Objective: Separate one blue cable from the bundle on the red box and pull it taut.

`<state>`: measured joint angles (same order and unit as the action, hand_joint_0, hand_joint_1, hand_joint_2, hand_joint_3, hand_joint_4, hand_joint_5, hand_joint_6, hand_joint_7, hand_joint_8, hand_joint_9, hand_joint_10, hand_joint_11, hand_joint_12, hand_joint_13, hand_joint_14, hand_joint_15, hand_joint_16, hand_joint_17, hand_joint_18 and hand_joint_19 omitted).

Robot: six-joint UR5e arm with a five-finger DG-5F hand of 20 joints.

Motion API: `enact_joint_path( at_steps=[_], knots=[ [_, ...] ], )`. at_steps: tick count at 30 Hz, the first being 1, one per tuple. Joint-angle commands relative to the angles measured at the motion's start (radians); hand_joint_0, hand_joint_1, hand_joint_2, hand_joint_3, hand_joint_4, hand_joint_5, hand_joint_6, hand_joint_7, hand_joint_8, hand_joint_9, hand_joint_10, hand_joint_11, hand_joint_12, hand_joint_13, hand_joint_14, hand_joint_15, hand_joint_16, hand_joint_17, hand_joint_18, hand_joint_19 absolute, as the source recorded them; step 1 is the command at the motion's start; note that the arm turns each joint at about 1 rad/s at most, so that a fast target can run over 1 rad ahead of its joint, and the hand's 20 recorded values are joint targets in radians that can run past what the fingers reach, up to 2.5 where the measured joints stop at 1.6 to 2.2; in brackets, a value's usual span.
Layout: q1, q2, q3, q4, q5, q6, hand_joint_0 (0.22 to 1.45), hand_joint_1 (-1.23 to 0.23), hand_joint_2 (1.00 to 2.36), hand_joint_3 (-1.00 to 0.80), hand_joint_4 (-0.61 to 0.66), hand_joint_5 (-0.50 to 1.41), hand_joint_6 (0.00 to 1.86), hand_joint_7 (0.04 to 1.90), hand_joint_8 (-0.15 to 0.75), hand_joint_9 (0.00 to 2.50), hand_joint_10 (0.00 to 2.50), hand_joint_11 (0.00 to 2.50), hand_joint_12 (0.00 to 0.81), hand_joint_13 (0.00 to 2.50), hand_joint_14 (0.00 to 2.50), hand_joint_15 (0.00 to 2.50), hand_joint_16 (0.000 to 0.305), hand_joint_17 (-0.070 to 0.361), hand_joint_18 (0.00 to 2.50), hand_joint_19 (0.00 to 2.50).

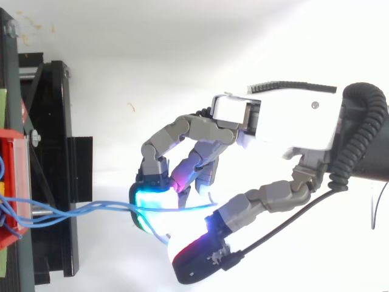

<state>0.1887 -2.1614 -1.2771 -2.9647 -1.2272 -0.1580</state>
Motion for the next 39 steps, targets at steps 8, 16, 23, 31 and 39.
enact_joint_path(
  at_steps=[8,16,23,31,39],
  knots=[
    [0.0,0.0,-0.001,0.0,0.0,0.0,0.51,-0.41,1.0,-0.5,0.13,-0.12,0.85,1.1,0.378,0.96,0.01,0.58,0.401,0.96,0.01,0.5,0.049,0.111,1.04,0.56],
    [0.0,0.0,-0.001,0.0,0.0,0.0,0.56,-0.5,1.01,-0.35,0.13,-0.12,0.83,1.1,0.378,0.96,0.01,0.57,0.403,0.95,0.01,0.5,0.049,0.11,1.02,0.58],
    [0.0,0.0,0.001,0.0,0.0,0.0,0.56,-0.68,1.01,-0.18,0.17,-0.13,0.84,1.06,0.421,0.97,0.01,0.58,0.447,1.0,0.01,0.48,0.058,0.131,1.12,0.5],
    [0.0,0.0,-0.001,0.001,0.003,-0.003,0.58,-0.78,1.01,-0.09,0.17,-0.15,0.88,1.06,0.417,0.95,0.01,0.59,0.444,1.0,0.01,0.48,0.058,0.129,1.13,0.49],
    [0.0,0.002,-0.001,-0.002,0.0,0.0,0.6,-0.79,1.01,0.0,0.06,-0.15,0.89,1.11,0.406,0.96,0.01,0.62,0.429,0.99,0.01,0.47,0.055,0.123,1.11,0.48]
  ],
)
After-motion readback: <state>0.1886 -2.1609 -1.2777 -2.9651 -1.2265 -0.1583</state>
